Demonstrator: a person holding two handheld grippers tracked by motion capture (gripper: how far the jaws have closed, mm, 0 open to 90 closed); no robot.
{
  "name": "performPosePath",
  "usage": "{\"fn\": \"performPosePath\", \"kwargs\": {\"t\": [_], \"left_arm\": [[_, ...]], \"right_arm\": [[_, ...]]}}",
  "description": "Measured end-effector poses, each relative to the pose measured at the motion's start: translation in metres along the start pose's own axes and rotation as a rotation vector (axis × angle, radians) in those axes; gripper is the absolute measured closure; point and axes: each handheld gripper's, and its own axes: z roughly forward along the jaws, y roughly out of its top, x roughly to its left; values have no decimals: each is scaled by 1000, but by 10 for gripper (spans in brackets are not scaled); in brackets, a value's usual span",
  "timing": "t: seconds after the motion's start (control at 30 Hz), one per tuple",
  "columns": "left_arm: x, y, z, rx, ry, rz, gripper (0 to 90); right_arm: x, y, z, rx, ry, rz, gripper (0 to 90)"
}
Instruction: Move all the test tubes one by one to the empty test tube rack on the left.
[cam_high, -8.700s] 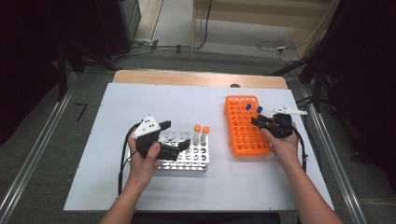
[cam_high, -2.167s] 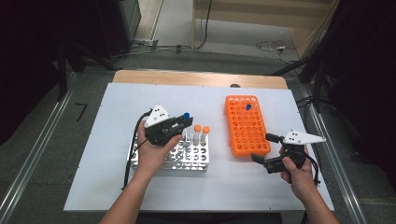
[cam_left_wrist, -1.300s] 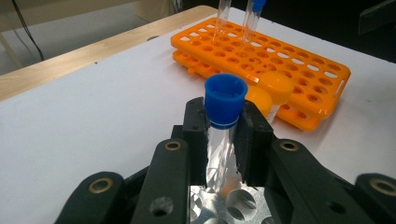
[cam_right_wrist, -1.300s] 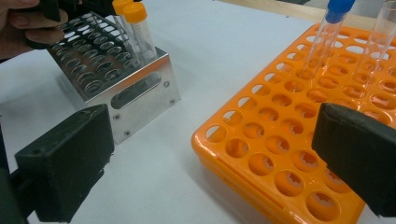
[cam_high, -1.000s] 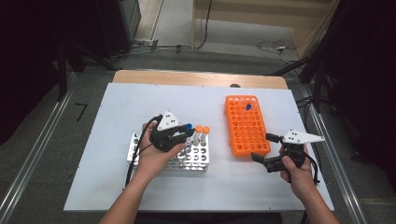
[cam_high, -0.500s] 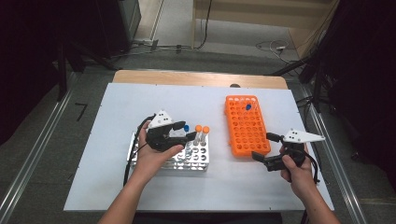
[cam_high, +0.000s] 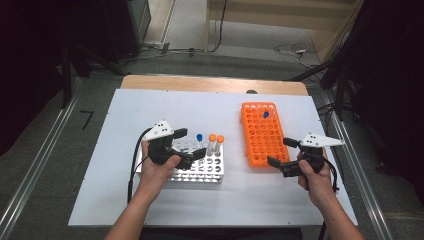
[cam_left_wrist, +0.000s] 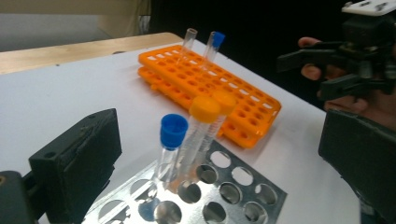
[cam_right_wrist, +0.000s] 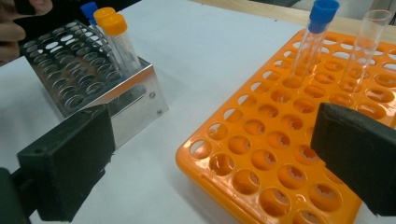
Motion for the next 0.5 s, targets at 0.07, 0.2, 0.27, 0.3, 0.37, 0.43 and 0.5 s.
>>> {"fn": "performPosePath", "kwargs": {"t": [0.07,0.2,0.27,0.3,0.37,0.43,0.5], "left_arm": [[-1,0,-1,-1,-6,4,0],[-3,0,-2,5,-3,20,0],[-4,0,-2,4,2,25,0],[-4,0,-3,5,3,26,0],[-5,0,-4,7,5,31,0],[-4,0,-5,5,7,32,0],[-4,0,-5,6,11,34,0]], "right_arm": [[-1,2,4,4,-2,-2,0],[-6,8,11,-2,-19,19,20],[-9,10,14,-3,-21,38,28],[-11,11,16,1,-21,39,33],[-14,13,20,2,-29,38,52],[-17,15,25,2,-33,44,77],[-20,17,30,1,-49,58,118]]}}
